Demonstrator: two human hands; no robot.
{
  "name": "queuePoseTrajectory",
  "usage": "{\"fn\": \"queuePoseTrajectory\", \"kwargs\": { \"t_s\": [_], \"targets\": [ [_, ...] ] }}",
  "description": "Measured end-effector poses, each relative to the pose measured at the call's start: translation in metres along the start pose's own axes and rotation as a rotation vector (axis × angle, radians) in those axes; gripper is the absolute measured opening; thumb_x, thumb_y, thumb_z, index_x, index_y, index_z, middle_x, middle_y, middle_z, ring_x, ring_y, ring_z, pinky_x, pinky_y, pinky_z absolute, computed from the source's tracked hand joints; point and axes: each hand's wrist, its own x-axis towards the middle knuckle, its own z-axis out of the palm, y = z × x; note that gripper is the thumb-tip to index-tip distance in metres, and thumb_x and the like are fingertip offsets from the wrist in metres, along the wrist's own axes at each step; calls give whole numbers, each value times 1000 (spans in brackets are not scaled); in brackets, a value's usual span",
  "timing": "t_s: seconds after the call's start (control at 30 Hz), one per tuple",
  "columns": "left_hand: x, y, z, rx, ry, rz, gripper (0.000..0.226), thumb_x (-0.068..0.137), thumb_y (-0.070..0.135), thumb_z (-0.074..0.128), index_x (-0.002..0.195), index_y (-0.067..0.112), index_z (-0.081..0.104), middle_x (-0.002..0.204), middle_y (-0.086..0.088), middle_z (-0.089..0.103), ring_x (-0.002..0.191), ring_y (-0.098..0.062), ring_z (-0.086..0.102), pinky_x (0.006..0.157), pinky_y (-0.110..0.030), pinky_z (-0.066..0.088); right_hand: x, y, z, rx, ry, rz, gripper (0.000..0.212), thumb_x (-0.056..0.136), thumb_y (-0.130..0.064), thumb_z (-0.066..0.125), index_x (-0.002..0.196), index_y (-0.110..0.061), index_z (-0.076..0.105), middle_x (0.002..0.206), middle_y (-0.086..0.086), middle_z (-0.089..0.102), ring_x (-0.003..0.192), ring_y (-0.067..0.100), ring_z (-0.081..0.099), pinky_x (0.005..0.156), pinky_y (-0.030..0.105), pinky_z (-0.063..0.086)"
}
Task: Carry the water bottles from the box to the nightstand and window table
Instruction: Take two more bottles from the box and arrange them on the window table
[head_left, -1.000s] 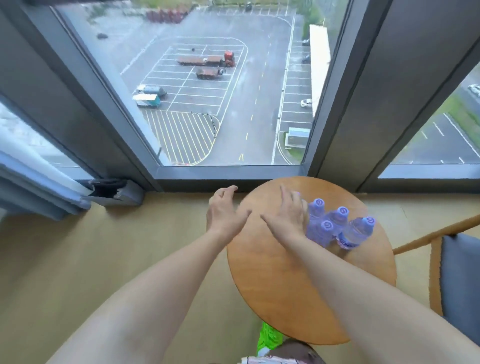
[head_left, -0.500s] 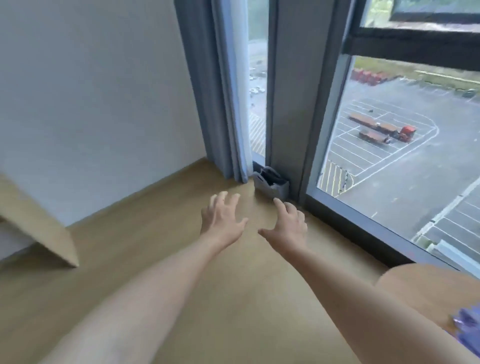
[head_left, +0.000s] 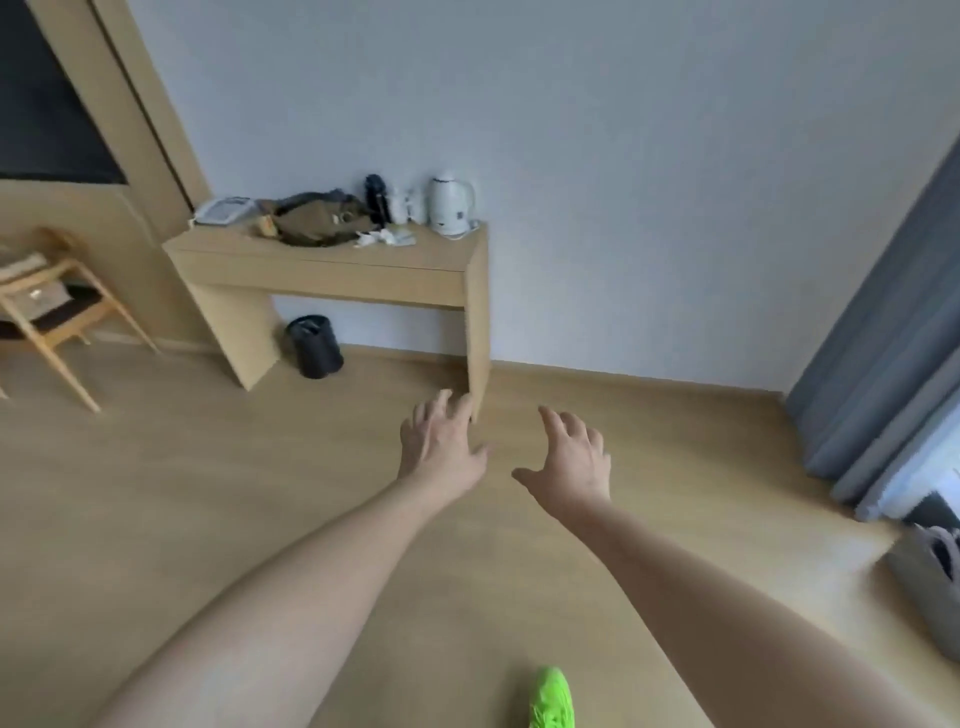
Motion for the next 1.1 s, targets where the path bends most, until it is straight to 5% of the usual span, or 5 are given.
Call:
{"fn": "queuePoseTrajectory", "kwargs": {
  "t_s": [0.53,0.8,1.1],
  "targets": [
    [155,-269,-78,86,153,-588,75,92,53,65,156,28,35,162,-12,34,149,-31,28,116,-47,32,236,-293,146,-7,-330,-572,89,85,-52,69,158,-35,22,161,2,31,142,32,32,112,47,31],
    [171,-414,-110,52,193,-800,74,92,50,65,155,25,35,163,-13,29,150,-32,23,117,-49,27,265,-447,236,-14,-468,-750,86,85,-47,71,157,-35,25,159,0,35,141,31,34,111,49,36],
    [205,-635,-172,-25,246,-891,76,90,52,67,155,28,36,162,-13,30,148,-32,26,114,-48,32,282,-663,344,-36,-448,-816,84,85,-44,71,157,-32,28,156,2,39,140,31,37,109,48,36]
  ]
}}
